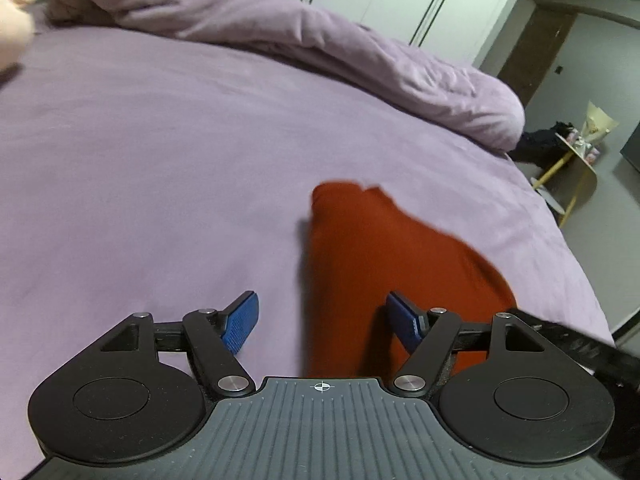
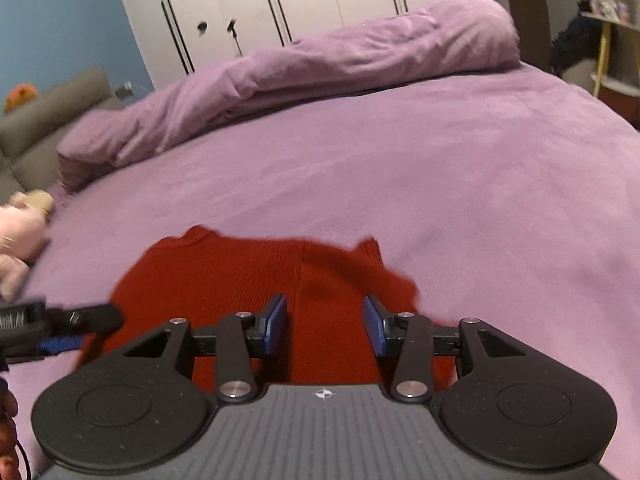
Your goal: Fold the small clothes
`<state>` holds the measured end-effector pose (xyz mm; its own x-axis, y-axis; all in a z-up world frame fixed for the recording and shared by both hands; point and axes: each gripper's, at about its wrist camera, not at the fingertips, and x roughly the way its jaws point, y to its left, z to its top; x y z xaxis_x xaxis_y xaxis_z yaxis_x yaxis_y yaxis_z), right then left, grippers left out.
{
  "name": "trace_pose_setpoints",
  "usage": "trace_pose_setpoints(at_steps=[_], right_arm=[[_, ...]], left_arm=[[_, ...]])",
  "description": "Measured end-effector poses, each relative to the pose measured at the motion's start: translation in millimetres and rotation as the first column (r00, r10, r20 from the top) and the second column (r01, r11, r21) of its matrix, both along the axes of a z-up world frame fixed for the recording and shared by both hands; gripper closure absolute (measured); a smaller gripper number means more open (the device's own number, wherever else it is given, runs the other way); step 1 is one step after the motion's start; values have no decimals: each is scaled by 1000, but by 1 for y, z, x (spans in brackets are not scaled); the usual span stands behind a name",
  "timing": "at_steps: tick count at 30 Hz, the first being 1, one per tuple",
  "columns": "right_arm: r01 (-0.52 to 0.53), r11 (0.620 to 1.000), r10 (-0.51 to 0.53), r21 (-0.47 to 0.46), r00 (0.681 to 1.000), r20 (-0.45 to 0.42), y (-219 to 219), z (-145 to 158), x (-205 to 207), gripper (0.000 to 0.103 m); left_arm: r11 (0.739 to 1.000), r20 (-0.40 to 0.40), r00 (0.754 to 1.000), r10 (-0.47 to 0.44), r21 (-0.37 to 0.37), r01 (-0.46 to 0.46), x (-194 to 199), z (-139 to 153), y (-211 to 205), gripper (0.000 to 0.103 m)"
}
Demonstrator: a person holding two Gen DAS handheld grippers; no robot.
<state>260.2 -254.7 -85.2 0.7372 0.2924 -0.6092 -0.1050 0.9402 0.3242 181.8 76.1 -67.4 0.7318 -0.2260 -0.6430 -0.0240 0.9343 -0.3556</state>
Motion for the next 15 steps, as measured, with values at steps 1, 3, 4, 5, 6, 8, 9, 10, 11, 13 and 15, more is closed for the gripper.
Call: trace_pose_setpoints(at_steps=[1,3,4,5,6,8,9,10,11,13,15], right_arm=[[12,1000,-12,29,1000,-8,-9,2,-20,54],[37,994,-31,103,998,-53,-25,1,-58,51],[48,990,-38,135,997,-73,-31,0,-74,51],[60,986,-48,158,996,-78,-36,0,-90,50],[70,983,-55,169,994,-91,-39,0,-103,50],[89,975,-62,201,989,-137,-42,-4,-116,50],[86,972,-51,221,986,-157,-42,-5,-118,50],[81,969,-39,234,984,-176,-41,-7,-119,50],[76,966,-30,248,982,-186,-39,-7,-120,50],[66,957,-14,281,983,-183,-32,-6,-116,51],[71,936,-1,346,980,-198,-26,-8,-110,51]], left_arm=[[1000,2,1000,-5,12,5,-17,0,1,28],[999,-9,1000,-3,43,3,-52,-3,-2,29],[999,-13,1000,-7,51,8,-66,-5,-6,29],[999,-2,1000,-20,48,20,-75,-6,-11,28],[998,-2,999,-43,54,43,-82,-8,-17,28],[992,-23,997,-70,102,72,-82,-11,-31,30],[987,-2,998,-70,143,69,-81,-11,-38,31],[979,22,998,-62,198,56,-79,-13,-44,31],[965,19,998,-54,259,48,-74,-15,-51,32],[955,-13,1000,9,297,-4,-65,-20,-52,37],[980,-46,995,85,185,-76,-63,-20,-38,36]])
